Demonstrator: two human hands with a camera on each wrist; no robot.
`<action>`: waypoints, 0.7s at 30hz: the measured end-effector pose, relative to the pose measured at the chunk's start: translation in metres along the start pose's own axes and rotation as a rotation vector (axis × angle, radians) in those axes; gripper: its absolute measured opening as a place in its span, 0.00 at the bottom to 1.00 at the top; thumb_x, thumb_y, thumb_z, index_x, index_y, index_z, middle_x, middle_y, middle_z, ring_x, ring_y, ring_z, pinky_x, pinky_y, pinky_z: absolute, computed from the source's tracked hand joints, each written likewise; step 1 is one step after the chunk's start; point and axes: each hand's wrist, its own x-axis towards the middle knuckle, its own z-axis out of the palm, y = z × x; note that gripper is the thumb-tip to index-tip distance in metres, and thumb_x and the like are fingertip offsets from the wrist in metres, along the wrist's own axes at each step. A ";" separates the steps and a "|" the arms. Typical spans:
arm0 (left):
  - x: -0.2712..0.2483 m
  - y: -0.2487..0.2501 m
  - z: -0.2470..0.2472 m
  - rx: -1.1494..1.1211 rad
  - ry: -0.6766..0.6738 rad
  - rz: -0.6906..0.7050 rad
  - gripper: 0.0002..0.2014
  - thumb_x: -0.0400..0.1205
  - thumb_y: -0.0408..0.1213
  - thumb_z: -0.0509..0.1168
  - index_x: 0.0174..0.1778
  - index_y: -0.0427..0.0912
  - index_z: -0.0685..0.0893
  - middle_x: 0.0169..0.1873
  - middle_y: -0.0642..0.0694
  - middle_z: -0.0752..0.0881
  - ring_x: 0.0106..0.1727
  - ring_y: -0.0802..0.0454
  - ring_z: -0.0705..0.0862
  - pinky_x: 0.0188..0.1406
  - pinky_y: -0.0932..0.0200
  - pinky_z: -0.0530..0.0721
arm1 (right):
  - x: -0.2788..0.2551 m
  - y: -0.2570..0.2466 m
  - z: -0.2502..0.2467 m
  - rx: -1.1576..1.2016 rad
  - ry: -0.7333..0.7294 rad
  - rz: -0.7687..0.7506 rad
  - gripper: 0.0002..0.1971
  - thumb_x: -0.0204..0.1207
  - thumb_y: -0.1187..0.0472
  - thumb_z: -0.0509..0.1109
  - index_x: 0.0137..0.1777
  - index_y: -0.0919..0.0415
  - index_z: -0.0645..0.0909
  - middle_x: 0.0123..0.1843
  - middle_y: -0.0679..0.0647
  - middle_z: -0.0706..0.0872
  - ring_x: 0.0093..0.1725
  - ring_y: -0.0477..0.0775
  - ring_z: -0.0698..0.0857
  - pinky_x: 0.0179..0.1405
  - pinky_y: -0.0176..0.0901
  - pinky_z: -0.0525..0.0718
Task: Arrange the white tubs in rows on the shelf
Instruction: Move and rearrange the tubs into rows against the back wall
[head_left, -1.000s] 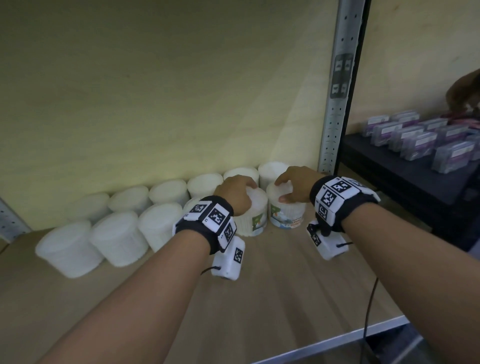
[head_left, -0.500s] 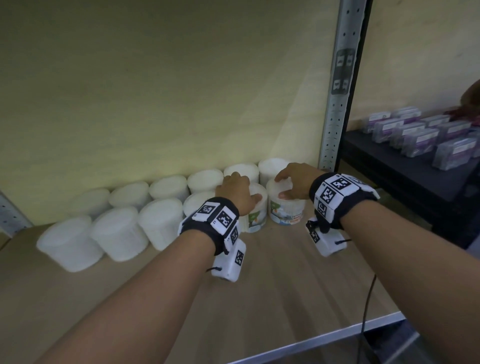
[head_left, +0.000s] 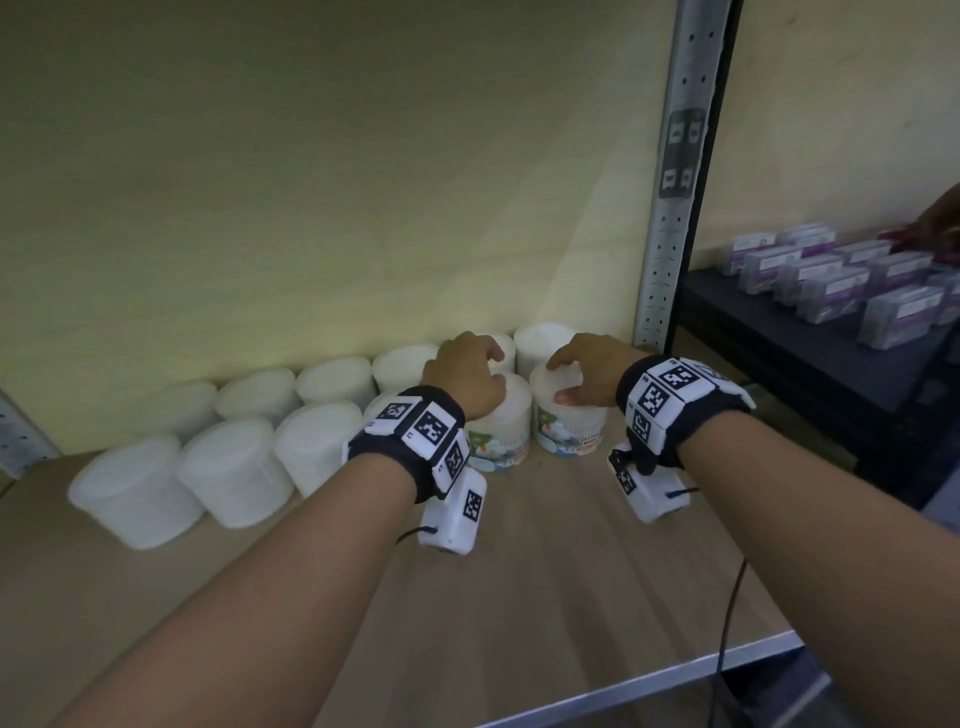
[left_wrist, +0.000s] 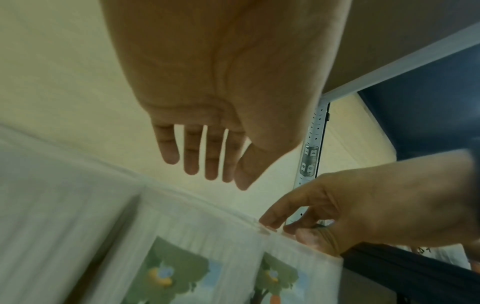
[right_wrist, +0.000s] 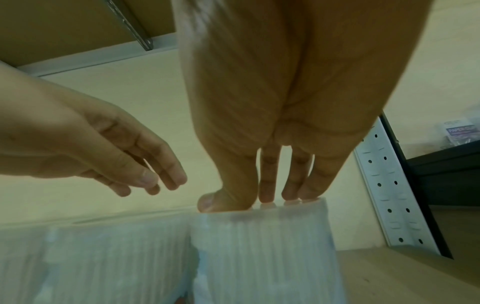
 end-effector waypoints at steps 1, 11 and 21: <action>0.000 0.001 0.001 0.030 0.010 -0.025 0.20 0.81 0.43 0.64 0.69 0.43 0.77 0.69 0.42 0.75 0.72 0.42 0.74 0.72 0.44 0.72 | 0.000 0.000 0.000 -0.002 -0.001 -0.002 0.27 0.77 0.52 0.71 0.76 0.55 0.73 0.76 0.56 0.71 0.75 0.57 0.72 0.73 0.45 0.70; -0.002 0.000 0.015 0.243 -0.074 -0.069 0.30 0.80 0.55 0.64 0.71 0.39 0.74 0.71 0.39 0.71 0.72 0.40 0.71 0.70 0.44 0.74 | -0.001 0.000 0.000 -0.015 -0.007 -0.008 0.28 0.78 0.51 0.70 0.77 0.55 0.71 0.78 0.56 0.69 0.76 0.57 0.70 0.74 0.45 0.68; -0.001 -0.001 0.007 0.178 -0.195 -0.004 0.27 0.82 0.42 0.65 0.77 0.43 0.69 0.77 0.44 0.68 0.77 0.44 0.70 0.76 0.47 0.70 | 0.000 0.000 0.001 -0.017 -0.003 -0.009 0.28 0.78 0.51 0.70 0.77 0.54 0.71 0.78 0.56 0.69 0.76 0.57 0.70 0.74 0.45 0.68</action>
